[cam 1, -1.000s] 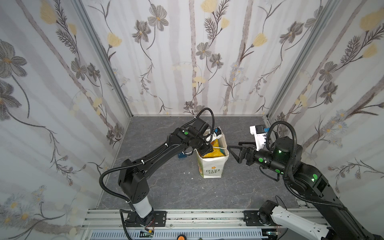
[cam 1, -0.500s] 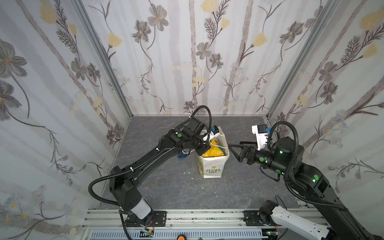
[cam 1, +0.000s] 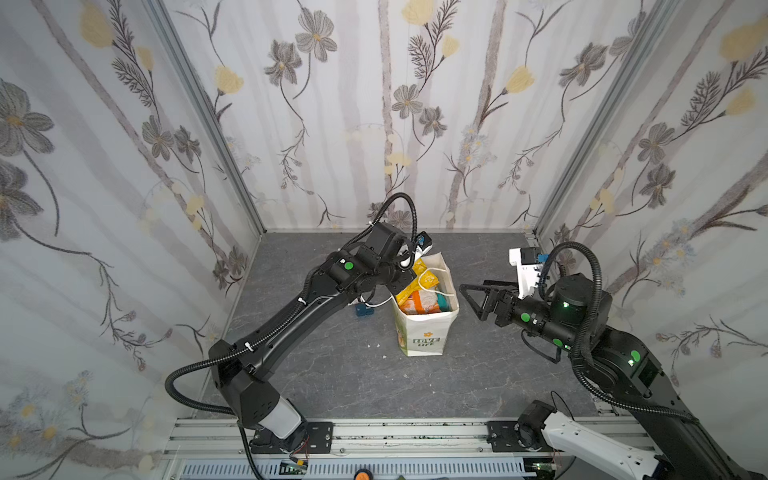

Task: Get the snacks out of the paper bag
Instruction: 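Lift the yellow chip bag out with the left gripper toward the right gripper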

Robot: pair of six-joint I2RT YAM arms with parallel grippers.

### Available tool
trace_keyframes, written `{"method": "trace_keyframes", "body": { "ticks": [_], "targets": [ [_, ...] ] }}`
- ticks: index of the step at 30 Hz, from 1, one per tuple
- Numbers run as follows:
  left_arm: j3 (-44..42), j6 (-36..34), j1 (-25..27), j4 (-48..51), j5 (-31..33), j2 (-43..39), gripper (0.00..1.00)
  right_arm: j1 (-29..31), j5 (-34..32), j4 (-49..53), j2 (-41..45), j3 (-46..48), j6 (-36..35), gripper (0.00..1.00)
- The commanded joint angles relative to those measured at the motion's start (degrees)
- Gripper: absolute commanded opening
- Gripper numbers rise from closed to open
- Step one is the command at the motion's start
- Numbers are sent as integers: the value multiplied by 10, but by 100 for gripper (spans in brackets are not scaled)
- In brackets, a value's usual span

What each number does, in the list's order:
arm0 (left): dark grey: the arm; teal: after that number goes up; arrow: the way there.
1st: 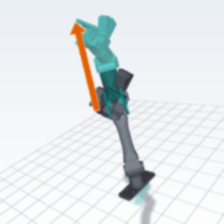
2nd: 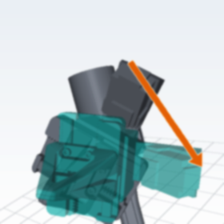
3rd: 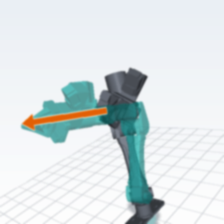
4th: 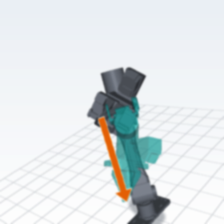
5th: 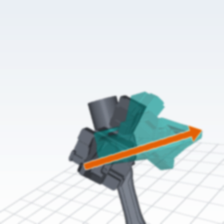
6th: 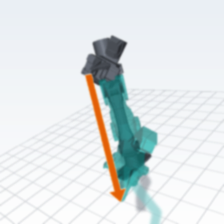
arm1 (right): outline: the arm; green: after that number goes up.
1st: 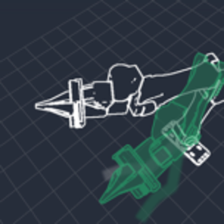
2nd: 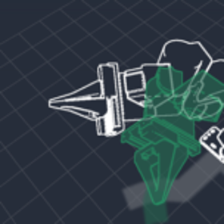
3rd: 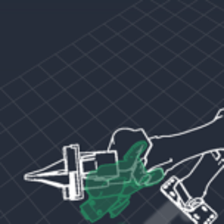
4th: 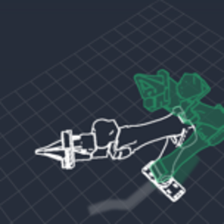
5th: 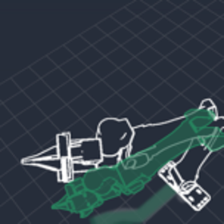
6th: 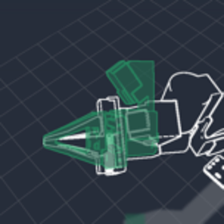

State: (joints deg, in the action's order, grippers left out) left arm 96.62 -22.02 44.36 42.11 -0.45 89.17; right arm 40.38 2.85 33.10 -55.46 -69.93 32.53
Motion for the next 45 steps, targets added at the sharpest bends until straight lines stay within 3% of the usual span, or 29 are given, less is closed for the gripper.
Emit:
{"method": "trace_keyframes", "body": {
  "ticks": [1,12,18,23,28,31,34,45],
  "targets": [
    [17,-10,-1,-33,29,-14,0,-1,-32,-19,-3,-6,9,95],
    [18,-4,0,-102,74,-77,0,-32,-26,-45,-15,-24,16,95],
    [29,79,0,-126,-7,-111,0,-57,29,-91,-32,-45,10,95],
    [57,160,0,-126,-83,-110,0,-62,113,-164,-57,-63,7,95],
    [66,213,2,-147,-154,-102,0,-63,149,-200,-99,-87,11,95],
    [73,227,9,-155,-165,-94,0,-63,169,-217,-129,-100,18,94],
    [79,234,17,-156,-165,-86,0,-64,183,-239,-154,-104,27,87],
    [92,231,25,-145,-129,-72,0,-64,201,-267,-181,-88,51,29]
  ]
}}
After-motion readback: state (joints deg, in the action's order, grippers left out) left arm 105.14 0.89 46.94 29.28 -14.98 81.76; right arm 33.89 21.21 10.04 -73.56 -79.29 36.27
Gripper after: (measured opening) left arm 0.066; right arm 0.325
